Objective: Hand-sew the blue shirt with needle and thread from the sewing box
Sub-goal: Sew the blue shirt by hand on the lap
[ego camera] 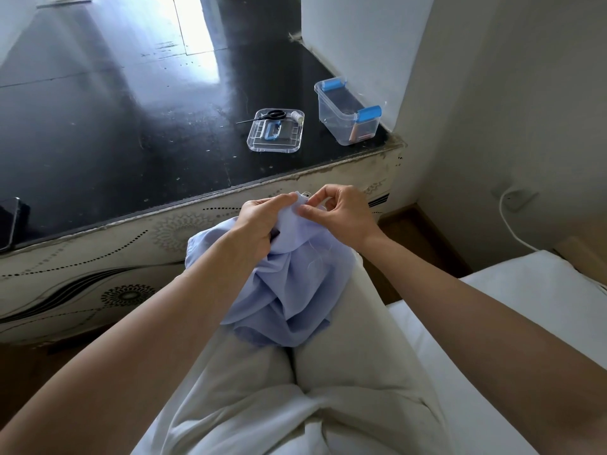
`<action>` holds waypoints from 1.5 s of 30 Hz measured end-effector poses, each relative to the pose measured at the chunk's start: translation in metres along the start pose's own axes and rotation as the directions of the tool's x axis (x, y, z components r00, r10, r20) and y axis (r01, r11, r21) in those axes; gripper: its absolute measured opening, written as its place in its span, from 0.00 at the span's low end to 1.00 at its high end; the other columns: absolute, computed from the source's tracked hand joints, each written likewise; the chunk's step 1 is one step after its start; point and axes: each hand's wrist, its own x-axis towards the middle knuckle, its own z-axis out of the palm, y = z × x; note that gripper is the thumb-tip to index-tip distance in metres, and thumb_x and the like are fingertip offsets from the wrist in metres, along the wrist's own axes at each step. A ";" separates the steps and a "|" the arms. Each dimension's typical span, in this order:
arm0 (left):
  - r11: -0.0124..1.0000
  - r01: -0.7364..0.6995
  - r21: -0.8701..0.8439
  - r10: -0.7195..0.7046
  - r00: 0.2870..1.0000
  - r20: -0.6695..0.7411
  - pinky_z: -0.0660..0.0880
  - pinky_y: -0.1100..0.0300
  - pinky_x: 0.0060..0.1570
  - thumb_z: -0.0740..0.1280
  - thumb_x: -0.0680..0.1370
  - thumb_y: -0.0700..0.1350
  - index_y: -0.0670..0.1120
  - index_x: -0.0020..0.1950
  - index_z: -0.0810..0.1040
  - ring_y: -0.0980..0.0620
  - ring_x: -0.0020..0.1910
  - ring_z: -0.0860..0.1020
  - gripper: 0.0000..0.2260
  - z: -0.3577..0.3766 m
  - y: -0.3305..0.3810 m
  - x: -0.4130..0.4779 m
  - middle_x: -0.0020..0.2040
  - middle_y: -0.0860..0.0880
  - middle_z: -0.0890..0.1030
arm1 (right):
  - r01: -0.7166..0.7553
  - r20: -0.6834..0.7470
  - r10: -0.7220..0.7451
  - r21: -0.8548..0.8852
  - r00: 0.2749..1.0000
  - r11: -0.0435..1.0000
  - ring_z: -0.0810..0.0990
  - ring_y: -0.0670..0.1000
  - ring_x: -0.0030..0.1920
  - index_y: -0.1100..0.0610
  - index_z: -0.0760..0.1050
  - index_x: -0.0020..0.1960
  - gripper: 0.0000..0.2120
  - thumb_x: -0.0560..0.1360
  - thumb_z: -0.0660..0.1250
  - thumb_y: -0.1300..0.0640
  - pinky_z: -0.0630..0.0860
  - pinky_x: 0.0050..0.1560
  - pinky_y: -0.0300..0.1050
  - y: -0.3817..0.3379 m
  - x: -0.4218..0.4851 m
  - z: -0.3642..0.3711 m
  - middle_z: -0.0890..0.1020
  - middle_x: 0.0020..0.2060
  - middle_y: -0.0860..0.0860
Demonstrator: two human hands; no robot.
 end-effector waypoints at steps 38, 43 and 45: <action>0.999 0.015 -0.034 -0.015 1.000 -0.001 0.76 0.54 0.41 0.75 0.73 0.45 0.41 0.43 0.81 0.44 0.41 0.77 0.08 0.001 0.004 -0.005 0.40 0.41 0.80 | -0.067 0.144 0.043 0.164 0.989 0.984 0.78 0.44 0.35 0.62 0.80 0.48 0.13 0.75 0.72 0.52 0.75 0.33 0.36 0.003 -0.005 -0.014 0.80 0.35 0.50; 0.999 0.030 0.022 -0.030 0.999 0.014 0.77 0.51 0.46 0.78 0.69 0.46 0.37 0.53 0.83 0.44 0.43 0.78 0.18 0.004 0.005 -0.007 0.47 0.37 0.82 | -0.041 0.024 0.038 0.135 0.999 0.990 0.82 0.57 0.40 0.58 0.82 0.41 0.16 0.70 0.74 0.44 0.81 0.42 0.53 -0.001 0.003 -0.006 0.84 0.37 0.55; 0.999 0.031 0.042 -0.032 0.999 0.029 0.77 0.50 0.48 0.78 0.69 0.48 0.37 0.56 0.82 0.43 0.44 0.79 0.20 0.003 0.004 -0.005 0.50 0.35 0.82 | -0.025 0.008 0.025 0.099 1.000 0.995 0.82 0.57 0.40 0.60 0.83 0.42 0.14 0.72 0.74 0.47 0.82 0.43 0.55 0.001 0.004 -0.002 0.84 0.37 0.55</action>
